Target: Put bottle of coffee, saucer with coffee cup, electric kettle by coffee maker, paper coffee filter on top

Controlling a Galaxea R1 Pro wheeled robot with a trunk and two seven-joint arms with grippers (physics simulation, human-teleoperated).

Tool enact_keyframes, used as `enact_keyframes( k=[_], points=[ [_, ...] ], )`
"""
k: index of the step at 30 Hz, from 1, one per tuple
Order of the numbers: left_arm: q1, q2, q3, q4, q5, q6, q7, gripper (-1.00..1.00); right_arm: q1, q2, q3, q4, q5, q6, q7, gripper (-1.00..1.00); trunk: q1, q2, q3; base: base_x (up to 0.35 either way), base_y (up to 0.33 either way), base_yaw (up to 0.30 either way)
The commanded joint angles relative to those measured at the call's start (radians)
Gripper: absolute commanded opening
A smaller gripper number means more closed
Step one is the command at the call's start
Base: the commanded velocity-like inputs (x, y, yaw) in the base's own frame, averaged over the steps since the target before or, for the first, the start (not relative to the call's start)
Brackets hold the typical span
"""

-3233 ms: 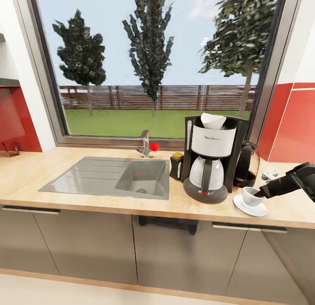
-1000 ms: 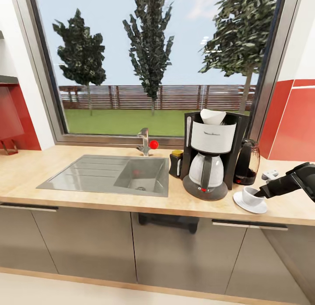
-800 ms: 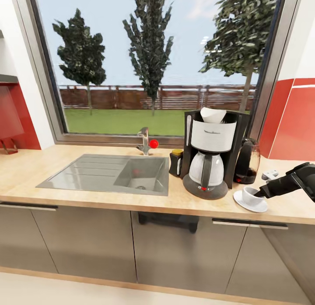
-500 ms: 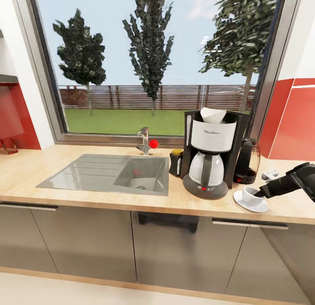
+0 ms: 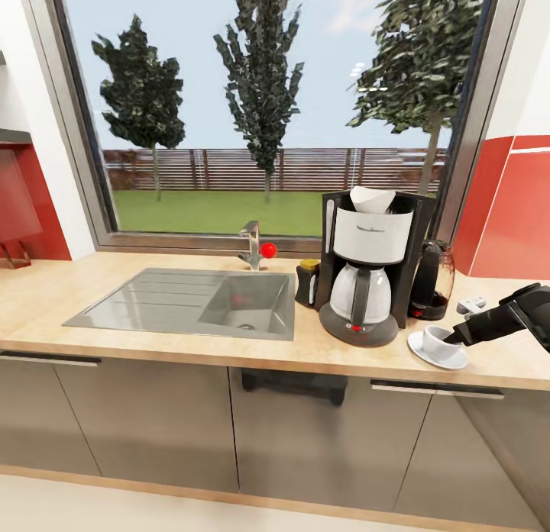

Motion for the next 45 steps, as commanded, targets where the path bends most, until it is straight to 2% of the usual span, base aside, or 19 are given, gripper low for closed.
enact_keyframes(
  k=[1, 10, 11, 26, 45],
  points=[
    [0.000, 0.000, 0.005, 0.000, 0.006, 0.006, -0.006, 1.00, -0.001, -0.001, 0.002, -0.002, 0.007, 0.003, 0.008, -1.00, 0.000, -0.001, -0.001, 0.000, 0.000, 0.000],
    [0.000, 0.000, 0.005, 0.000, 0.006, 0.006, -0.006, 1.00, -0.001, -0.001, 0.002, -0.002, 0.009, 0.003, 0.008, -1.00, 0.000, -0.001, -0.001, 0.000, 0.000, 0.000],
    [0.000, 0.000, 0.005, 0.000, 0.006, 0.006, -0.006, 1.00, -0.001, -0.001, 0.002, -0.002, 0.009, 0.003, 0.008, 1.00, 0.000, -0.001, -0.001, 0.000, 0.000, 0.000],
    [0.000, 0.000, 0.005, 0.000, 0.006, 0.006, -0.006, 1.00, -0.001, -0.001, 0.003, -0.003, 0.009, 0.003, 0.008, 1.00, 0.000, -0.001, -0.001, 0.000, 0.000, 0.000],
    [0.000, 0.000, 0.005, 0.000, 0.006, 0.006, -0.006, 1.00, -0.001, -0.007, -0.008, -0.014, 0.008, 0.005, 0.017, 1.00, -0.073, 0.132, 0.058, 0.000, 0.000, 0.000]
  ],
)
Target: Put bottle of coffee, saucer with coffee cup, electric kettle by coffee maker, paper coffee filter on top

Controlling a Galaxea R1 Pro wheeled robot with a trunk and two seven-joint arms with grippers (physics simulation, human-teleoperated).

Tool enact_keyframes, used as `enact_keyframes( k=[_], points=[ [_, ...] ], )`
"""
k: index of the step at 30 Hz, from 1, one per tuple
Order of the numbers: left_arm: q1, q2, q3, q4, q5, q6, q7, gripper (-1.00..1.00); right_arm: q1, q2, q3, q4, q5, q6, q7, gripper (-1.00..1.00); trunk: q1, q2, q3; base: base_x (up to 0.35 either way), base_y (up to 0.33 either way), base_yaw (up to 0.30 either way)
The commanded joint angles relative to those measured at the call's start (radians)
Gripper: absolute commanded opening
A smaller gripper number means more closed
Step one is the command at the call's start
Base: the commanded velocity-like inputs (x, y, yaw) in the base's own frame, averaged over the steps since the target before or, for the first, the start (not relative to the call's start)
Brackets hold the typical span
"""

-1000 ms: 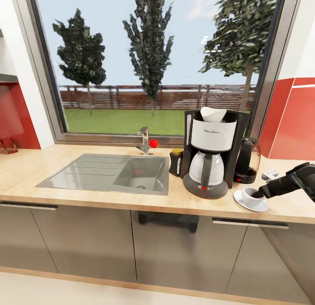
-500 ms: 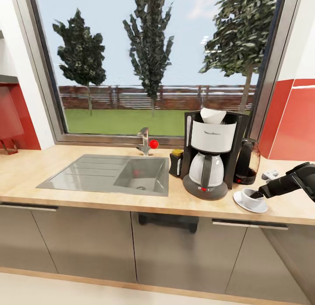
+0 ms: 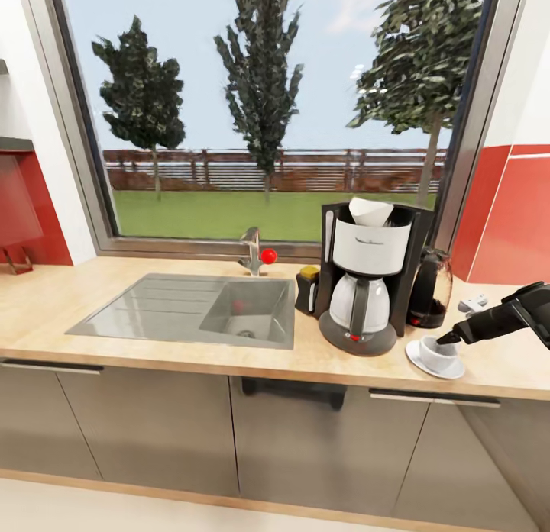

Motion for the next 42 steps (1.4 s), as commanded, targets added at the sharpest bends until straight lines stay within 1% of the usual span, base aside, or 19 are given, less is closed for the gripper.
enact_keyframes(
  k=[1, 3, 5, 6, 8, 9, 12, 13, 14, 15, 16, 18, 21, 27, 28, 31, 32, 39, 42],
  points=[
    [-0.001, 0.000, 0.005, 0.000, 0.005, 0.006, -0.006, 1.00, -0.001, -0.003, -0.002, -0.007, 0.005, 0.002, 0.009, 1.00, -0.004, 0.007, 0.002, 0.000, 0.000, 0.000],
    [-0.001, 0.000, 0.005, 0.000, 0.005, 0.006, -0.006, 1.00, -0.002, -0.006, -0.018, -0.018, 0.001, 0.003, 0.013, 1.00, -0.012, 0.021, 0.008, 0.000, 0.000, 0.000],
    [-0.001, 0.000, 0.005, 0.000, 0.005, 0.006, -0.006, 1.00, -0.002, -0.016, -0.065, -0.044, -0.003, 0.003, 0.028, 1.00, -0.019, 0.035, 0.015, 0.000, 0.000, 0.000],
    [-0.001, 0.000, 0.005, 0.000, 0.005, 0.006, -0.006, 1.00, -0.002, -0.031, -0.120, -0.075, -0.004, 0.004, 0.060, 1.00, -0.023, 0.042, 0.018, 0.000, 0.000, 0.000],
    [-0.001, 0.000, 0.005, 0.000, 0.005, 0.006, -0.006, 1.00, -0.002, -0.047, -0.146, -0.092, -0.004, 0.005, 0.084, 1.00, -0.031, 0.056, 0.024, 0.000, 0.000, 0.000],
    [-0.001, 0.000, 0.005, 0.000, 0.005, 0.006, -0.006, 1.00, -0.002, -0.065, -0.165, -0.108, -0.004, 0.005, 0.108, 1.00, -0.035, 0.063, 0.027, 0.000, 0.000, 0.000],
    [-0.001, 0.000, 0.005, 0.000, 0.005, 0.006, -0.006, 1.00, -0.002, -0.090, -0.188, -0.126, -0.005, 0.004, 0.141, 1.00, -0.046, 0.084, 0.036, 0.000, 0.000, 0.000],
    [-0.001, 0.000, 0.005, 0.000, 0.005, 0.006, -0.006, 1.00, -0.002, -0.113, -0.228, -0.138, -0.006, 0.002, 0.171, 1.00, -0.050, 0.091, 0.040, 0.000, 0.000, 0.000],
    [-0.001, 0.000, 0.005, 0.000, 0.005, 0.006, -0.006, 1.00, -0.002, -0.123, -0.266, -0.143, -0.006, 0.001, 0.190, 1.00, -0.054, 0.098, 0.043, 0.000, 0.000, 0.000],
    [-0.001, 0.000, 0.005, 0.000, 0.005, 0.006, -0.006, 1.00, -0.002, -0.132, -0.318, -0.147, -0.006, -0.011, 0.215, 1.00, -0.058, 0.105, 0.046, 0.000, 0.000, 0.000],
    [-0.001, 0.000, 0.005, 0.000, 0.005, 0.006, -0.006, 1.00, -0.002, -0.136, -0.341, -0.148, -0.006, -0.030, 0.230, 1.00, -0.058, 0.105, 0.046, 0.000, 0.000, 0.000],
    [-0.001, 0.000, 0.005, 0.000, 0.005, 0.006, -0.006, 1.00, -0.002, -0.139, -0.362, -0.150, -0.006, -0.060, 0.254, 1.00, -0.058, 0.105, 0.046, 0.000, 0.000, 0.000],
    [-0.001, 0.000, 0.005, 0.000, 0.005, 0.006, -0.006, 1.00, -0.002, -0.141, -0.376, -0.151, -0.005, -0.085, 0.291, 1.00, -0.058, 0.105, 0.046, 0.000, 0.000, 0.000],
    [-0.001, 0.000, 0.005, 0.000, 0.005, 0.005, -0.006, 1.00, -0.002, -0.142, -0.383, -0.163, -0.006, -0.098, 0.344, 1.00, -0.058, 0.105, 0.046, -0.004, 0.000, 0.000],
    [-0.001, 0.000, 0.005, 0.000, 0.005, 0.005, -0.006, 1.00, -0.002, -0.142, -0.384, -0.173, -0.005, -0.100, 0.383, 1.00, -0.058, 0.105, 0.046, -0.230, 0.000, 0.000],
    [-0.001, 0.000, 0.005, 0.000, 0.005, 0.005, -0.006, 1.00, -0.002, -0.142, -0.385, -0.175, -0.004, -0.104, 0.400, 1.00, -0.058, 0.105, 0.046, -0.242, 0.000, 0.000],
    [-0.001, 0.000, 0.005, 0.000, 0.005, 0.005, -0.006, 1.00, -0.001, -0.142, -0.385, -0.176, -0.003, -0.167, 0.410, 1.00, -0.058, 0.105, 0.046, -0.246, 0.000, 0.000],
    [-0.001, 0.000, 0.005, 0.000, 0.005, 0.004, -0.006, 1.00, 0.003, -0.142, -0.386, -0.176, -0.005, -0.185, 0.412, 1.00, -0.058, 0.105, 0.046, -0.305, 0.000, 0.000],
    [-0.001, 0.000, 0.005, 0.000, 0.005, 0.004, -0.006, 1.00, 0.012, -0.142, -0.387, -0.178, -0.006, -0.224, 0.413, 1.00, -0.058, 0.105, 0.046, -0.212, 0.000, 0.000]
  ],
)
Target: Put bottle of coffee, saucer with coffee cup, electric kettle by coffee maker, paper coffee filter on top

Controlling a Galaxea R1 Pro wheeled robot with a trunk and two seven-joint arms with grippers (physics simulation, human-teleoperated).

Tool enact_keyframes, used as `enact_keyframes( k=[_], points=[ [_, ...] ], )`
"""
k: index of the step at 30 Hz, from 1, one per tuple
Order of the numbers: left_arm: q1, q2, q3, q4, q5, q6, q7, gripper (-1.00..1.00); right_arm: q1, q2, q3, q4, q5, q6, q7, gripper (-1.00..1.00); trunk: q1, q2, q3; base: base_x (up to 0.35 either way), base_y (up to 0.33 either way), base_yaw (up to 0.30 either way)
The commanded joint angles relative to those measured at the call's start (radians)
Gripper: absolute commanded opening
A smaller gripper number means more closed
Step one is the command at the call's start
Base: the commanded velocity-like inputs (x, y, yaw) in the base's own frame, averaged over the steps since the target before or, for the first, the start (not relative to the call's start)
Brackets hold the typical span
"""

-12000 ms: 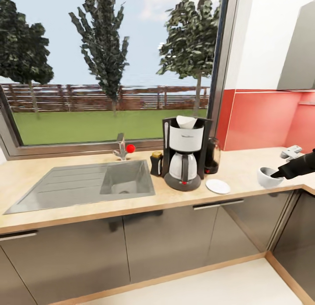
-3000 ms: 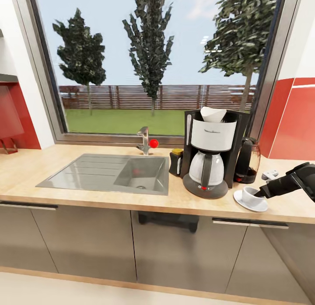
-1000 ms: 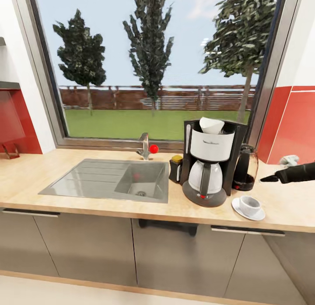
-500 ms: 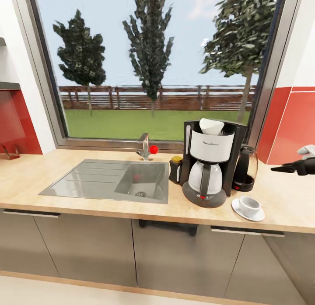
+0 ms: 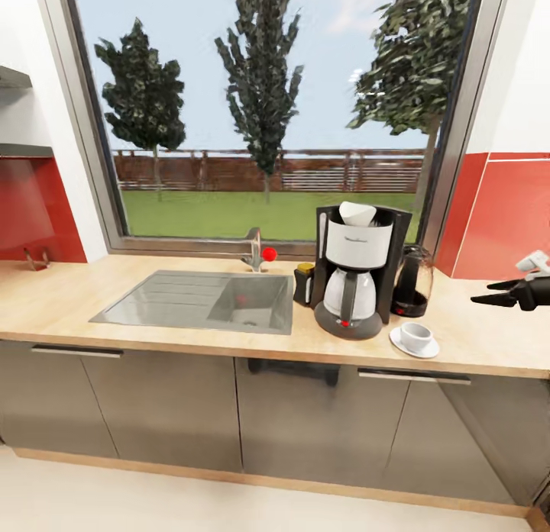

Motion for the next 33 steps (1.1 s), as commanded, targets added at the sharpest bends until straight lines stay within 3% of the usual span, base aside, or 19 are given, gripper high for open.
enact_keyframes(
  k=[1, 7, 9, 13, 14, 19, 22, 24, 33],
  points=[
    [-0.001, 0.000, 0.005, 0.000, 0.006, 0.006, -0.006, 1.00, 0.004, 0.001, -0.004, -0.005, 0.009, -0.011, 0.008, 1.00, 0.000, -0.001, -0.001, -0.099, 0.000, 0.000],
    [-0.001, 0.000, 0.005, 0.000, 0.006, 0.006, -0.006, 1.00, 0.041, 0.002, -0.010, -0.075, 0.009, -0.040, 0.007, 1.00, 0.000, -0.001, -0.001, -0.045, 0.000, 0.000],
    [-0.001, 0.000, 0.005, 0.000, 0.006, 0.006, -0.006, 1.00, 0.070, 0.004, -0.033, -0.128, 0.010, -0.042, 0.005, 1.00, 0.000, -0.001, -0.001, -0.015, 0.000, 0.000],
    [-0.001, 0.000, 0.005, 0.000, 0.006, 0.005, -0.006, 1.00, 0.187, 0.025, -0.200, -0.318, 0.012, 0.003, 0.002, 1.00, 0.000, -0.001, -0.001, -0.006, 0.000, 0.000],
    [-0.001, 0.000, 0.005, 0.000, 0.006, 0.005, -0.006, 1.00, 0.239, 0.045, -0.273, -0.401, 0.015, 0.049, 0.001, 1.00, 0.000, -0.001, -0.001, -0.003, 0.000, 0.000],
    [-0.001, 0.000, 0.005, 0.001, 0.006, 0.005, -0.006, 1.00, 0.378, 0.085, -0.383, -0.549, 0.024, 0.126, 0.002, 1.00, 0.000, -0.001, -0.001, -0.001, 0.000, 0.000],
    [-0.001, 0.000, 0.004, 0.001, 0.006, 0.005, -0.006, 1.00, 0.466, 0.095, -0.406, -0.579, 0.026, 0.139, 0.000, 1.00, 0.000, -0.001, -0.001, -0.079, 0.000, 0.000],
    [-0.001, -0.001, 0.003, 0.001, 0.006, 0.005, -0.006, 1.00, 0.487, 0.097, -0.410, -0.584, 0.027, 0.140, -0.003, 1.00, 0.000, -0.001, -0.001, -0.224, 0.000, 0.000],
    [-0.001, -0.002, 0.004, 0.001, 0.006, 0.005, -0.006, 1.00, 0.511, 0.099, -0.415, -0.585, 0.026, 0.144, -0.012, 1.00, 0.000, -0.001, -0.001, -0.234, 0.000, 0.000]
  ],
)
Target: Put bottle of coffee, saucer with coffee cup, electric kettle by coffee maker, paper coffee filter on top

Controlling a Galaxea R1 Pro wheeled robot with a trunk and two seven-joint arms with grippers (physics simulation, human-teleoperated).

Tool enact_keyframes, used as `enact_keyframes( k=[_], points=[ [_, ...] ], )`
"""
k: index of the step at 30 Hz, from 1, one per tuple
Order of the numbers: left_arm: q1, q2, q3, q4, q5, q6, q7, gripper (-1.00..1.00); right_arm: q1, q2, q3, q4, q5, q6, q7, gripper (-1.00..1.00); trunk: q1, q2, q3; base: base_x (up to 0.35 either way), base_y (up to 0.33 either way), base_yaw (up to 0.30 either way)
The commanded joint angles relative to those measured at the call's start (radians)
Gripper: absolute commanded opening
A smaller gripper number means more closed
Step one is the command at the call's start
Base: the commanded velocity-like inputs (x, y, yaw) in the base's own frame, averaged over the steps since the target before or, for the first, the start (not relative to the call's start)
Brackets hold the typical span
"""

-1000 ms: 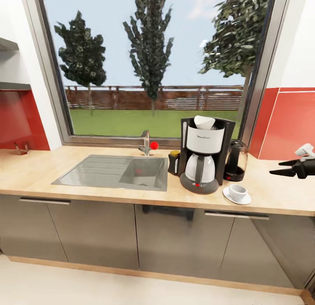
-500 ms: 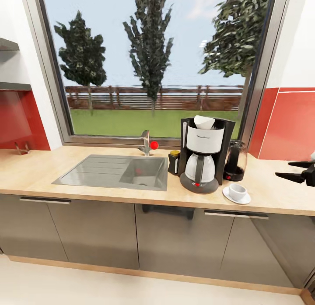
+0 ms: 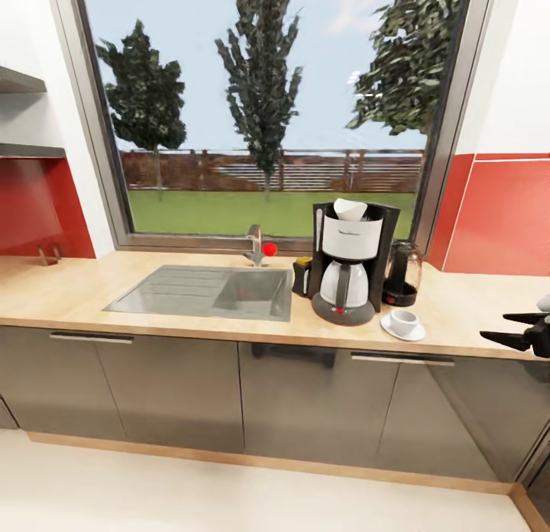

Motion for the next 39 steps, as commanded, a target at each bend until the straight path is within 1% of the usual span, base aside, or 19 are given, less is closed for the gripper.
enact_keyframes(
  k=[1, 4, 5, 8, 11, 12, 16, 21, 25, 29, 30, 31, 32, 33, 34, 35, 36, 37, 39],
  points=[
    [-0.001, 0.000, 0.005, 0.000, 0.006, 0.006, -0.006, 1.00, -0.001, 0.000, -0.001, -0.001, 0.007, 0.009, 0.009, 1.00, 0.000, -0.001, -0.001, -0.043, 0.000, 0.000],
    [-0.001, 0.000, 0.005, 0.001, 0.006, 0.006, -0.006, 1.00, 0.022, 0.011, 0.000, -0.001, 0.007, -0.051, 0.010, 1.00, 0.000, -0.001, -0.001, -0.018, 0.000, 0.000],
    [-0.001, -0.001, 0.005, 0.001, 0.006, 0.006, -0.006, 1.00, 0.040, 0.024, 0.000, -0.001, 0.007, -0.094, 0.010, 1.00, 0.000, -0.001, -0.001, -0.009, 0.000, 0.000],
    [-0.001, -0.001, 0.005, 0.001, 0.006, 0.006, -0.006, 1.00, 0.070, 0.056, 0.001, 0.000, 0.010, -0.153, 0.012, 1.00, 0.000, -0.001, -0.001, -0.006, 0.000, 0.000],
    [-0.001, -0.001, 0.005, 0.000, 0.006, 0.006, -0.006, 1.00, 0.093, 0.072, 0.002, 0.008, 0.022, -0.175, 0.012, 1.00, 0.000, -0.001, -0.001, -0.002, 0.000, 0.000],
    [-0.001, -0.001, 0.005, 0.000, 0.006, 0.006, -0.006, 1.00, 0.113, 0.081, 0.003, 0.012, 0.037, -0.184, 0.012, 1.00, 0.000, -0.001, -0.001, -0.001, 0.000, 0.000],
    [-0.001, -0.001, 0.005, 0.000, 0.006, 0.006, -0.006, 1.00, 0.149, 0.101, 0.004, 0.018, 0.066, -0.196, 0.012, 1.00, 0.000, -0.001, -0.001, 0.000, 0.000, 0.000],
    [-0.001, -0.001, 0.005, 0.000, 0.006, 0.006, -0.006, 1.00, 0.162, 0.109, 0.003, 0.043, 0.078, -0.200, 0.012, 1.00, 0.000, -0.001, -0.001, 0.000, 0.000, 0.000],
    [-0.001, -0.001, 0.007, 0.000, 0.006, 0.006, -0.006, 1.00, 0.166, 0.111, 0.003, 0.133, 0.089, -0.227, 0.012, 1.00, 0.000, -0.001, -0.001, 0.000, 0.000, 0.000],
    [-0.001, 0.000, 0.009, 0.000, 0.006, 0.006, -0.006, 1.00, 0.167, 0.112, 0.003, 0.250, 0.128, -0.309, 0.010, 1.00, 0.000, -0.001, -0.001, 0.000, 0.000, 0.000],
    [-0.001, 0.000, 0.010, 0.000, 0.006, 0.006, -0.007, 1.00, 0.167, 0.112, 0.002, 0.320, 0.150, -0.352, 0.009, 1.00, 0.000, -0.001, -0.001, 0.000, 0.000, 0.000],
    [-0.001, 0.000, 0.010, 0.000, 0.006, 0.006, -0.007, 1.00, 0.167, 0.112, 0.002, 0.356, 0.158, -0.370, 0.009, 1.00, 0.000, -0.001, -0.001, 0.000, 0.000, 0.000],
    [-0.001, 0.001, 0.011, 0.000, 0.006, 0.006, -0.007, 1.00, 0.168, 0.112, 0.001, 0.427, 0.170, -0.405, 0.007, 1.00, 0.000, -0.001, -0.001, 0.000, 0.000, 0.000],
    [-0.001, 0.001, 0.011, 0.000, 0.006, 0.006, -0.007, 1.00, 0.168, 0.112, 0.001, 0.462, 0.174, -0.421, 0.007, 1.00, 0.000, -0.001, -0.001, 0.000, 0.000, 0.000],
    [-0.001, 0.001, 0.012, -0.001, 0.006, 0.006, -0.007, 1.00, 0.168, 0.111, 0.000, 0.548, 0.181, -0.466, -0.009, 1.00, 0.000, -0.001, -0.001, 0.000, 0.000, 0.000],
    [-0.001, 0.002, 0.013, 0.000, 0.006, 0.006, -0.007, 1.00, 0.168, 0.110, 0.000, 0.595, 0.184, -0.491, -0.024, 1.00, 0.000, -0.001, -0.001, 0.000, 0.000, 0.000],
    [-0.001, 0.002, 0.013, 0.000, 0.006, 0.006, -0.007, 1.00, 0.168, 0.109, -0.001, 0.688, 0.187, -0.541, -0.064, 1.00, 0.000, -0.001, -0.001, 0.000, 0.000, 0.000],
    [-0.001, 0.002, 0.013, 0.000, 0.006, 0.006, -0.008, 1.00, 0.168, 0.109, -0.001, 0.735, 0.188, -0.566, -0.089, 1.00, 0.000, -0.001, -0.001, 0.000, 0.000, 0.000],
    [-0.001, 0.003, 0.014, 0.000, 0.006, 0.006, -0.008, 1.00, 0.169, 0.109, 0.000, 0.934, 0.191, -0.661, -0.222, 1.00, 0.000, -0.001, -0.001, 0.000, 0.000, 0.000]
  ],
)
